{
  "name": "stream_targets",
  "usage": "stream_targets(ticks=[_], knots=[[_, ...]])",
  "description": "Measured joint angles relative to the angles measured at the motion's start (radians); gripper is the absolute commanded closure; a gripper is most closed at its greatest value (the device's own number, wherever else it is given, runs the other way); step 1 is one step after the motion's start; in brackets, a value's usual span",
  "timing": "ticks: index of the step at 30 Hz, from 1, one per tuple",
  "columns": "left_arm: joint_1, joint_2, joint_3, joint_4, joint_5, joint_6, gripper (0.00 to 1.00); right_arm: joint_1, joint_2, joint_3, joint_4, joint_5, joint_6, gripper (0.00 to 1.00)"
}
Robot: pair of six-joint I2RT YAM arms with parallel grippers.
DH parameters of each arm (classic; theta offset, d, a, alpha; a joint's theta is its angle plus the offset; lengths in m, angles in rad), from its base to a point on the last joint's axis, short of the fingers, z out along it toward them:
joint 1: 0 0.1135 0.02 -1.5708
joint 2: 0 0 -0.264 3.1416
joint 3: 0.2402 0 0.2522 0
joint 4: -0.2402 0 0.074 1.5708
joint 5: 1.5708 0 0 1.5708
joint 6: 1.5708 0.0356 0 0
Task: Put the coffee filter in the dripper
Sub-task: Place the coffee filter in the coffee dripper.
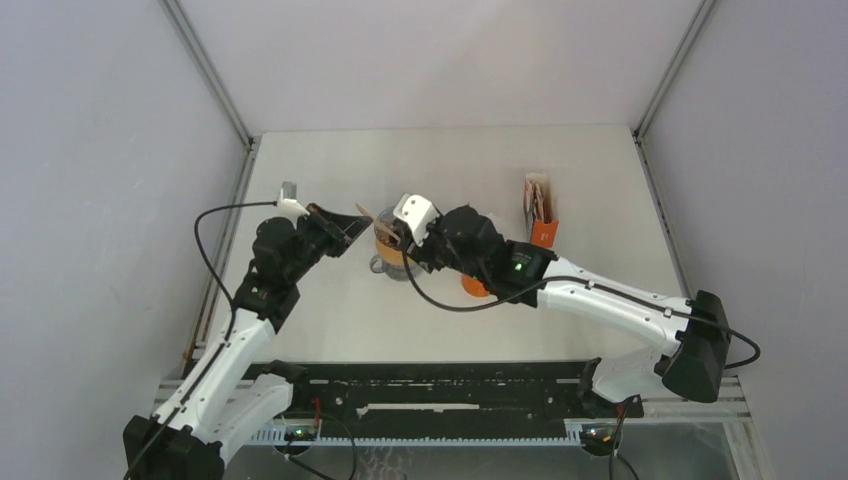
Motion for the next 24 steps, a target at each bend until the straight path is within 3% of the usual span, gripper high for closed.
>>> stream_targets(ticks=[7, 24], knots=[[-0.004, 0.050, 0.087, -0.106, 0.049, 0.139, 1.00, -0.084, 0.023, 0.074, -0.027, -0.091, 0.118, 0.41], [-0.025, 0.130, 0.207, -0.334, 0.103, 0.307, 1.00, -0.095, 0.137, 0.106, -0.040, -0.133, 0.228, 0.39]])
